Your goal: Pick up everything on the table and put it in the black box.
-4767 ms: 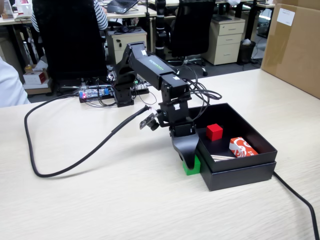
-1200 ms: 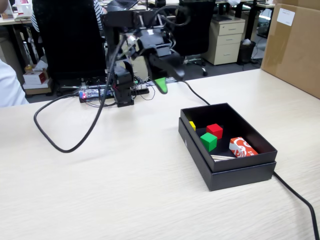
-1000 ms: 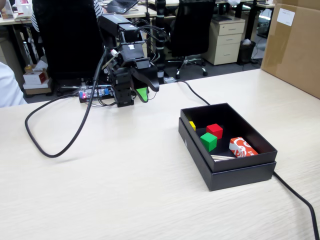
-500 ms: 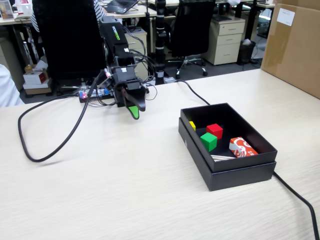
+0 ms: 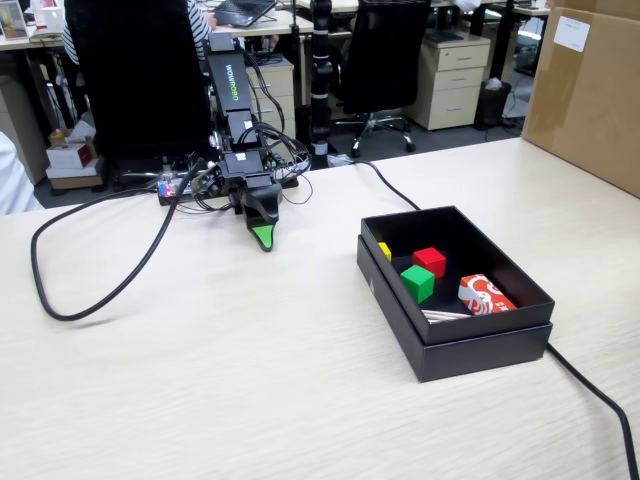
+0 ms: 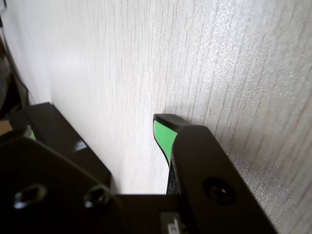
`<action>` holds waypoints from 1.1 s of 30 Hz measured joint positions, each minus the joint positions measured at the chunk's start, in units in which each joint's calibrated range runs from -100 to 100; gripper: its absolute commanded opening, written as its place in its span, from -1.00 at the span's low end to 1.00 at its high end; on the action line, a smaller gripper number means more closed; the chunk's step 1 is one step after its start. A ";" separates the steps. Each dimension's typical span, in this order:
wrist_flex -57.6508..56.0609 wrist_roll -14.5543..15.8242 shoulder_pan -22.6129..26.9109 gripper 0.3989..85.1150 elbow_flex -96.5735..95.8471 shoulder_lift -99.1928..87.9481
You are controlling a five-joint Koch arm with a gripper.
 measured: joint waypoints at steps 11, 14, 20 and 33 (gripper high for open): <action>-0.08 -0.15 0.05 0.14 -0.09 0.00; -0.15 -0.15 -0.05 0.14 -0.09 0.00; -0.15 -0.15 -0.05 0.14 -0.09 0.00; -0.15 -0.20 -0.05 0.14 -0.09 0.00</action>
